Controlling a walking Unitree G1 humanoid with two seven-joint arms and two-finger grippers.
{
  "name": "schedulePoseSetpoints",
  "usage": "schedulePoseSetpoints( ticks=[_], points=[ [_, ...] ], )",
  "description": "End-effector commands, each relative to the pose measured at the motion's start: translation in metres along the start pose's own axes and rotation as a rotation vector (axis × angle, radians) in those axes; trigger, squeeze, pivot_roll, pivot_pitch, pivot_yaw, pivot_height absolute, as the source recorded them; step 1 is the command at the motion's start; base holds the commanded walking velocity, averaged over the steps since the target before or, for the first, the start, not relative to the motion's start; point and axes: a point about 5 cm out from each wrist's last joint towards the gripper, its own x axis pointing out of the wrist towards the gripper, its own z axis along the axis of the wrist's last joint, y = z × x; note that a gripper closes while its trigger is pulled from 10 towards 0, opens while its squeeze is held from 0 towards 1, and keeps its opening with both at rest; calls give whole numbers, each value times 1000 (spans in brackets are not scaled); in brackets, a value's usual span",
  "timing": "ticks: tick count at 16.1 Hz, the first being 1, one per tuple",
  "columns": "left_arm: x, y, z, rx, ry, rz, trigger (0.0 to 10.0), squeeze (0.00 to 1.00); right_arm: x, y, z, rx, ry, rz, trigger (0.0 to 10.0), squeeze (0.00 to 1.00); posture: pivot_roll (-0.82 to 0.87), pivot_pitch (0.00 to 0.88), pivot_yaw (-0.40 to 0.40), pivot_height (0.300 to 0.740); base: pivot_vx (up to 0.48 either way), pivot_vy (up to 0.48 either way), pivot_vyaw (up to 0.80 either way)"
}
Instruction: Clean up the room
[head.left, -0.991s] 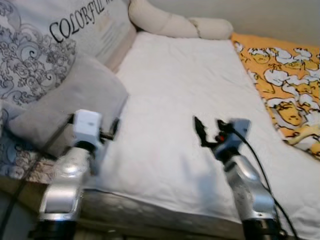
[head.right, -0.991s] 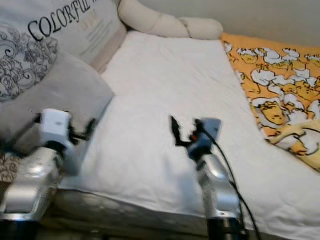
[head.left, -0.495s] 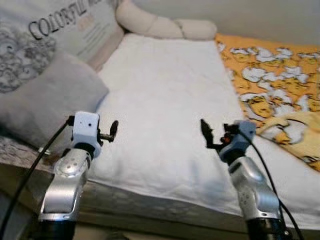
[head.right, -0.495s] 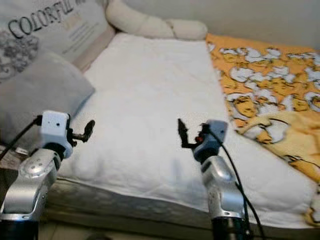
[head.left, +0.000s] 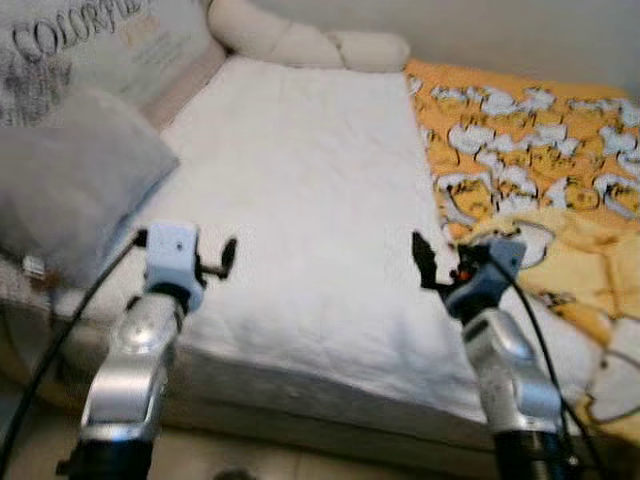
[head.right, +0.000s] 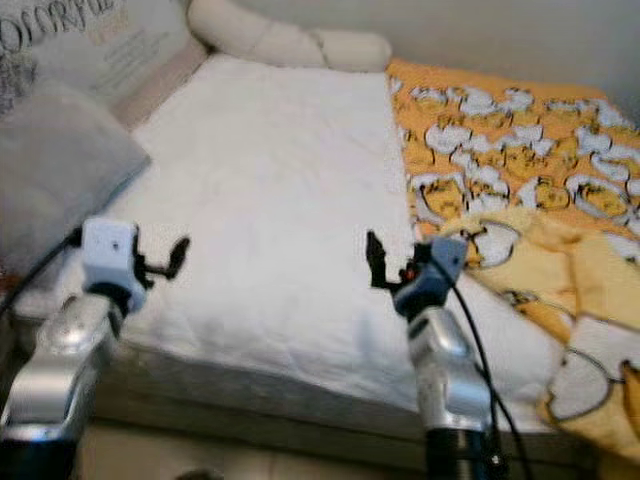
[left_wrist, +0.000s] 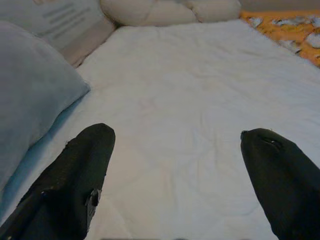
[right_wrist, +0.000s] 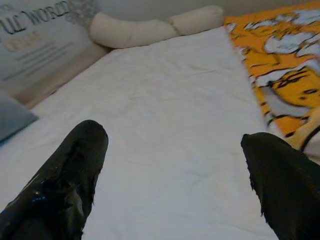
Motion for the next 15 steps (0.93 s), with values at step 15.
schedulePoseSetpoints(
  ticks=[15],
  points=[
    [-2, 5, 8, 76, 5, -10, 10000, 1000, -1, -1, -10, -124, -24, -41, 10000, 1000, 34, 0, -15, 740, 0, -392, 35]
  ],
)
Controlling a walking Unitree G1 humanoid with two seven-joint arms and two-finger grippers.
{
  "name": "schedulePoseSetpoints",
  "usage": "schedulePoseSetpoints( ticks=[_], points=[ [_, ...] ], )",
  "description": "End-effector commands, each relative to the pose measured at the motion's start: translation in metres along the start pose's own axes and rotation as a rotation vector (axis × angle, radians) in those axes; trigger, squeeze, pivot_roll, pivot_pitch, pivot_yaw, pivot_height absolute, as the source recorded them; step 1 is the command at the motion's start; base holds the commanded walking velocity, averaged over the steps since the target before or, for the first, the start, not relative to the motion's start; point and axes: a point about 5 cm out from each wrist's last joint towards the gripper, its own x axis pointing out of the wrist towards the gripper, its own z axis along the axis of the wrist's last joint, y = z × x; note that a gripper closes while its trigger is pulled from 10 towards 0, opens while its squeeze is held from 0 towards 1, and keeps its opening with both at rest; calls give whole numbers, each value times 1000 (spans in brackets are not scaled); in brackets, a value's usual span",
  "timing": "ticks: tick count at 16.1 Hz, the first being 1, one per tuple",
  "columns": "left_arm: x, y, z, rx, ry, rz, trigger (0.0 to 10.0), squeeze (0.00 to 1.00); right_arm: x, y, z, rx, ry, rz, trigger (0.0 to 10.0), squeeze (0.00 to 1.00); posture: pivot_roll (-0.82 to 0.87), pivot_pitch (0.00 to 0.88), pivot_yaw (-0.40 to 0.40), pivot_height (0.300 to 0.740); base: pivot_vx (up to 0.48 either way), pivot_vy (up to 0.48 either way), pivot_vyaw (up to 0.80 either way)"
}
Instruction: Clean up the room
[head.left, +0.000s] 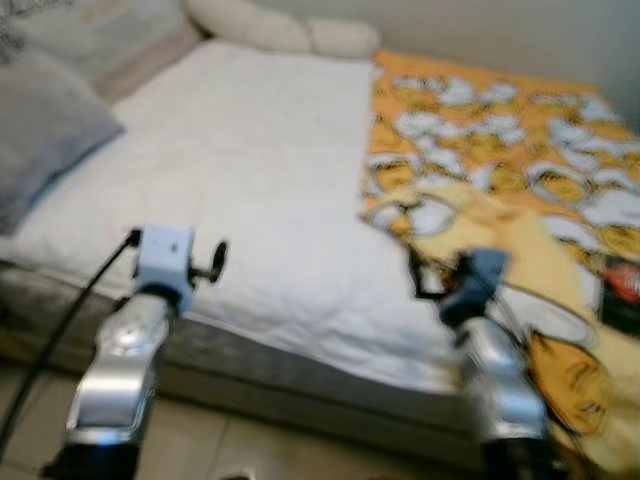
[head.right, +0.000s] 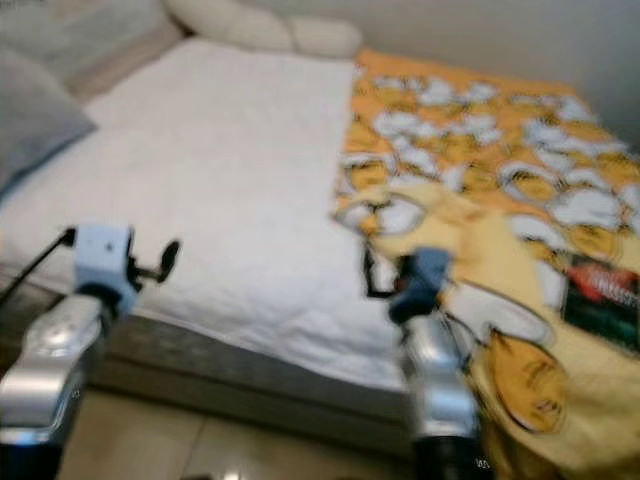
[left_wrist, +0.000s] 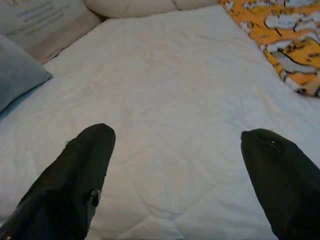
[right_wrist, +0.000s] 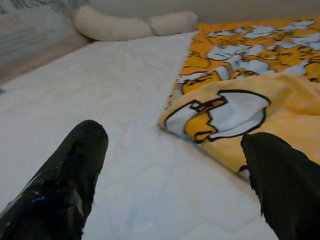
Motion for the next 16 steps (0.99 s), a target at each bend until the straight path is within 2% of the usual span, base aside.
schedulePoseSetpoints(
  ticks=[1, 2, 5, 7, 10, 14, 16],
  points=[
    [0, -2, 7, 14, -17, -20, 10000, 1000, 1, -8, 3, 1, -11, -37, 10000, 1000, 40, 0, 9, 740, 0, -401, 0],
    [0, 0, 10, 23, -19, -23, 10000, 1000, 2, -6, 0, 18, 3, -37, 10000, 1000, 41, 0, 26, 740, 0, -401, 0],
    [-1, 1, 18, 48, -24, -37, 10000, 1000, 8, 7, 2, -49, -18, 11, 10000, 1000, 38, 0, 60, 740, 0, -401, 0],
    [1, 1, 18, 36, -24, -33, 10000, 1000, 9, 10, 4, -35, -25, 26, 10000, 1000, 29, 0, 50, 740, 0, -405, 0],
    [0, -6, 2, -15, 10, -13, 10000, 1000, 8, 5, 3, -7, -18, 19, 10000, 1000, 15, 0, 28, 740, 0, -405, 498],
    [0, -9, -1, -26, 20, -22, 10000, 1000, 9, 5, 3, 29, -10, 16, 10000, 1000, -9, 0, 28, 740, 0, -408, 666],
    [1, -9, -2, -27, 22, -23, 10000, 1000, 9, 5, 5, 25, -14, 16, 10000, 1000, -17, 0, 27, 740, 0, -405, 0]
  ],
)
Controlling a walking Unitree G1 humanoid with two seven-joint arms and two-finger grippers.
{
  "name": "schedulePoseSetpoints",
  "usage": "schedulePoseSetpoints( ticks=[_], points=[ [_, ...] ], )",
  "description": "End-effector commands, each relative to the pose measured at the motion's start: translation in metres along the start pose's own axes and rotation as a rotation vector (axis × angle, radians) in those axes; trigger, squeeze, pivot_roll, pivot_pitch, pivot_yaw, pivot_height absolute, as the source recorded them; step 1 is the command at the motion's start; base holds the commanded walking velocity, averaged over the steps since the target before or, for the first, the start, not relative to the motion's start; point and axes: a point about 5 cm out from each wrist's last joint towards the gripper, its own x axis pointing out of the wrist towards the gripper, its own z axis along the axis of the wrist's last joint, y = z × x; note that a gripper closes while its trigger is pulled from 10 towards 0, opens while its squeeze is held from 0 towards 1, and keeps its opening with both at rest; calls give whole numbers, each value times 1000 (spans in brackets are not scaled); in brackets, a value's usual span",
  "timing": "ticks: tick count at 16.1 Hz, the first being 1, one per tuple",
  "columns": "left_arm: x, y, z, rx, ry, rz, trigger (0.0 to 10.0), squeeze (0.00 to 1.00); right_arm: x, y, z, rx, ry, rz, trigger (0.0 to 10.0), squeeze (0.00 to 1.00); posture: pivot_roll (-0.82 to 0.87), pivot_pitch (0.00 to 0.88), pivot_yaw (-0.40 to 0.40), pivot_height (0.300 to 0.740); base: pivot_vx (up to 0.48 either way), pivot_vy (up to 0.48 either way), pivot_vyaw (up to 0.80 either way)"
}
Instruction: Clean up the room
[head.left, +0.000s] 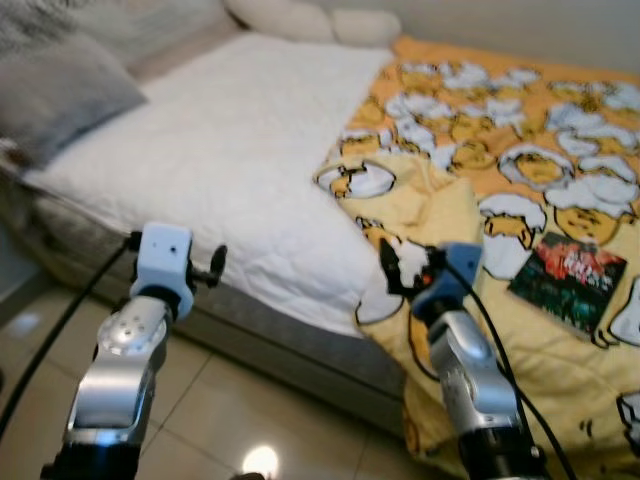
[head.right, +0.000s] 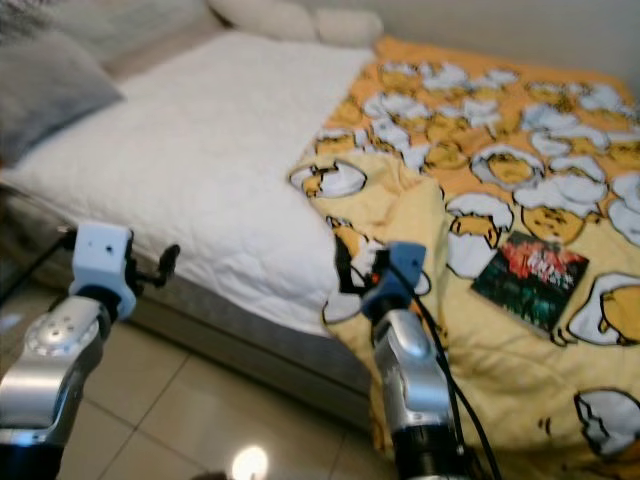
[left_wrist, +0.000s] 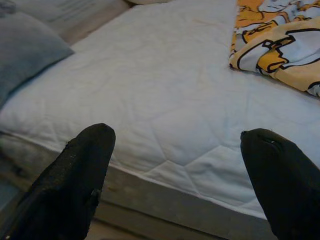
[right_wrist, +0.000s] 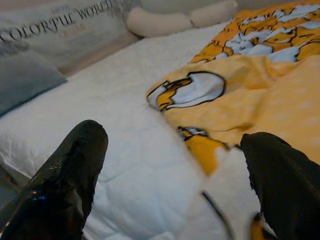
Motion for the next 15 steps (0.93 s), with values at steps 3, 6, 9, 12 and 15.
schedulePoseSetpoints(
  ticks=[3, 6, 9, 12, 15],
  points=[
    [2, -7, 2, -8, -9, -22, 10000, 1000, -1, -10, 6, -15, -13, -27, 10000, 1000, -23, 0, 21, 740, 0, -406, 0],
    [1, -12, -2, -11, -10, -35, 10000, 1000, -3, -7, 4, -19, 12, 14, 10000, 1000, -29, 0, 15, 740, 0, -407, 198],
    [0, -11, -3, -12, -8, -36, 10000, 1000, -4, -8, 2, -24, 32, 15, 10000, 1000, -30, 0, 12, 740, 0, -407, 792],
    [-1, -13, -4, -12, -6, -42, 10000, 1000, -5, -9, 0, -24, 44, 20, 10000, 1000, -30, 0, 8, 740, 0, -406, 794],
    [-1, -14, -6, -13, -5, -49, 10000, 1000, -6, -8, -1, -18, 57, 24, 10000, 1000, -24, 0, 2, 740, 0, -406, 794]
  ],
)
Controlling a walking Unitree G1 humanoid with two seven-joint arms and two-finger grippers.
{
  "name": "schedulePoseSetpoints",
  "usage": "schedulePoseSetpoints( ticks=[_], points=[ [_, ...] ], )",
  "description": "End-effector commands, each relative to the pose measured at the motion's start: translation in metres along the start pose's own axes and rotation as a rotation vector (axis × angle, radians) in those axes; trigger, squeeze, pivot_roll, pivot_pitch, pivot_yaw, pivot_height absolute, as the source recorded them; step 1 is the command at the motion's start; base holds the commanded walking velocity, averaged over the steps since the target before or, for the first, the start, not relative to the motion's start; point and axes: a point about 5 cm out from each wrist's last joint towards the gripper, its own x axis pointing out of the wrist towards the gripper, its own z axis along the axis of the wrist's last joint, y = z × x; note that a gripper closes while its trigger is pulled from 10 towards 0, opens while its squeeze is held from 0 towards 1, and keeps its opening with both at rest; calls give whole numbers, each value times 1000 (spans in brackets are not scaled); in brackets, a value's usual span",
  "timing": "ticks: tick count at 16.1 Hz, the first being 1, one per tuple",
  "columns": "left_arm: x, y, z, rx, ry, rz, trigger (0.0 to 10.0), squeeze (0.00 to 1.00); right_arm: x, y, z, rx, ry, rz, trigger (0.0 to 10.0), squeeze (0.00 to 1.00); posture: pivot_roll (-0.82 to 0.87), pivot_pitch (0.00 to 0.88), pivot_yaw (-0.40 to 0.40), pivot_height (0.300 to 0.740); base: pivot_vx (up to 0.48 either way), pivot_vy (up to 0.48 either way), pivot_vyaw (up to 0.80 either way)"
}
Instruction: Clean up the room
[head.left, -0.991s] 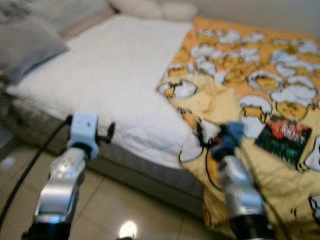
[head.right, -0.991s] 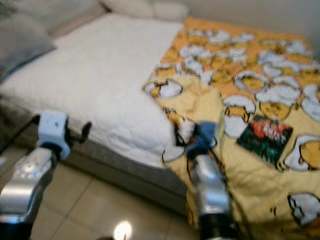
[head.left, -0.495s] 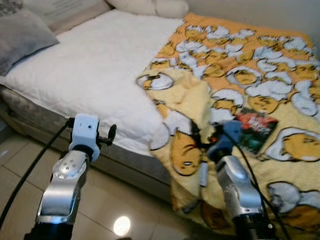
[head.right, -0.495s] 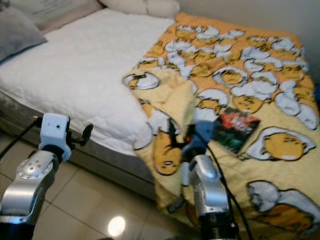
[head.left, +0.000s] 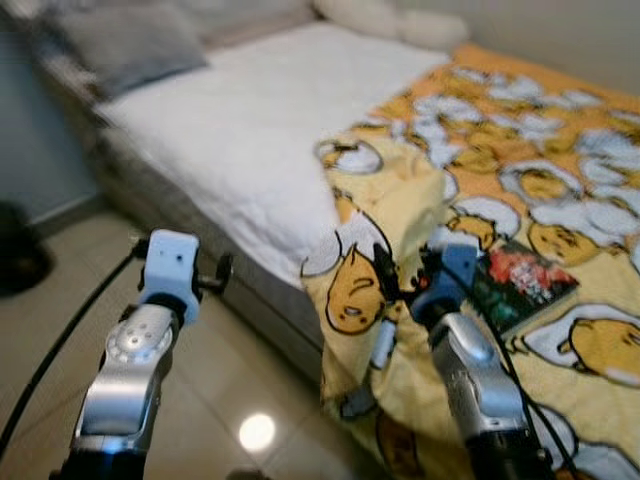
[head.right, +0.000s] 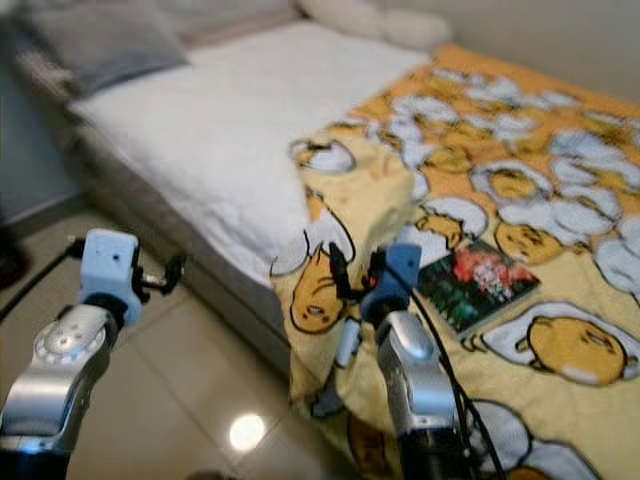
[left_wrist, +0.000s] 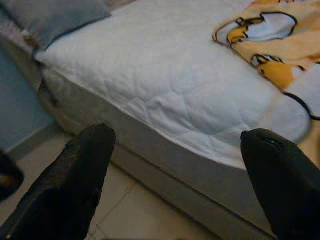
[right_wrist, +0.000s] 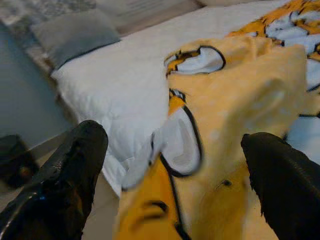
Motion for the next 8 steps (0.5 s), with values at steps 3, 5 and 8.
schedulePoseSetpoints(
  ticks=[3, 5, 8],
  points=[
    [0, -3, 2, 8, -11, -18, 10000, 1000, -1, -3, 2, 8, 0, -10, 10000, 1000, -23, 0, 1, 740, 0, -406, 417],
    [-1, -3, 2, 10, -10, -23, 10000, 1000, -2, -3, 0, 12, 12, -10, 10000, 1000, -23, 0, 0, 740, 0, -405, 0],
    [-1, -4, 2, 14, -12, -28, 10000, 1000, -3, -2, -4, 19, 42, 5, 10000, 1000, -20, 0, -1, 740, 0, -378, 0]
  ],
)
